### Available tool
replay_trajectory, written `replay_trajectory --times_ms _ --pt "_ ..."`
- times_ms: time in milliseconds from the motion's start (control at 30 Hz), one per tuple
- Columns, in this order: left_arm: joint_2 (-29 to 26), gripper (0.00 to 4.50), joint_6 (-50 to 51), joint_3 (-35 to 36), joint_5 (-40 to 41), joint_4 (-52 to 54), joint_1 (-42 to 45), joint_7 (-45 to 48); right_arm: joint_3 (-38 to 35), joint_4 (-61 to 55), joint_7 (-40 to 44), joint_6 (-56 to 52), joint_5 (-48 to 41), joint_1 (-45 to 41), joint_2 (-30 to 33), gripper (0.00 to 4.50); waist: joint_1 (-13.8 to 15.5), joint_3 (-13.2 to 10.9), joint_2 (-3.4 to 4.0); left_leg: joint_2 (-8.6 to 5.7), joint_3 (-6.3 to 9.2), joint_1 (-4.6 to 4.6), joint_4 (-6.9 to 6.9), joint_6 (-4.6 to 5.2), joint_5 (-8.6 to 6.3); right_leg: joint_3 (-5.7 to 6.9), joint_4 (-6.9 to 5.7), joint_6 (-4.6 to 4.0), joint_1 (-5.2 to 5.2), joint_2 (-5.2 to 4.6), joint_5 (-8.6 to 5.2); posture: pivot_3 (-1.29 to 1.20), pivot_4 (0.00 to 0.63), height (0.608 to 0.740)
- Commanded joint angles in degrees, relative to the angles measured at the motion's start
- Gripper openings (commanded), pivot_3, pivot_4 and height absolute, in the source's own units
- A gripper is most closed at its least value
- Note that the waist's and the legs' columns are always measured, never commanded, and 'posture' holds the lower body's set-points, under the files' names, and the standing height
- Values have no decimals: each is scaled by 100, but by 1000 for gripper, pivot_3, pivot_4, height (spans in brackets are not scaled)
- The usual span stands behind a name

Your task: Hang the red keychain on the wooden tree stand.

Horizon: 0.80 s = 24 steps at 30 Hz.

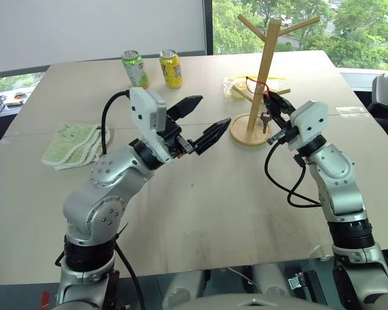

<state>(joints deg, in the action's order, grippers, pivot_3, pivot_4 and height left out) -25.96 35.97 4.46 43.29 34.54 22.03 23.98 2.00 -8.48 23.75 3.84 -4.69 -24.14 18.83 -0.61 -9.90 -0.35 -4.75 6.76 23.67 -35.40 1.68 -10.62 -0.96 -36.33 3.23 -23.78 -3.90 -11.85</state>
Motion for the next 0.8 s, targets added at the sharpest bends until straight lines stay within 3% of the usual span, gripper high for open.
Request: replay_trajectory --times_ms 33,800 --pt "12 4500 -36 91 66 102 90 -32 -103 -218 -65 -18 -69 -136 -44 27 0 0 0 0 0 0 0 0 0 0 0 0 0 0 0 0 150 740" --pt "67 4500 -2 93 57 92 107 -103 -58 1263 -506 -84 427 -766 -374 27 -12 0 0 0 -8 -4 0 -10 6 -10 -7 -1 -1 4 1 0 150 740"
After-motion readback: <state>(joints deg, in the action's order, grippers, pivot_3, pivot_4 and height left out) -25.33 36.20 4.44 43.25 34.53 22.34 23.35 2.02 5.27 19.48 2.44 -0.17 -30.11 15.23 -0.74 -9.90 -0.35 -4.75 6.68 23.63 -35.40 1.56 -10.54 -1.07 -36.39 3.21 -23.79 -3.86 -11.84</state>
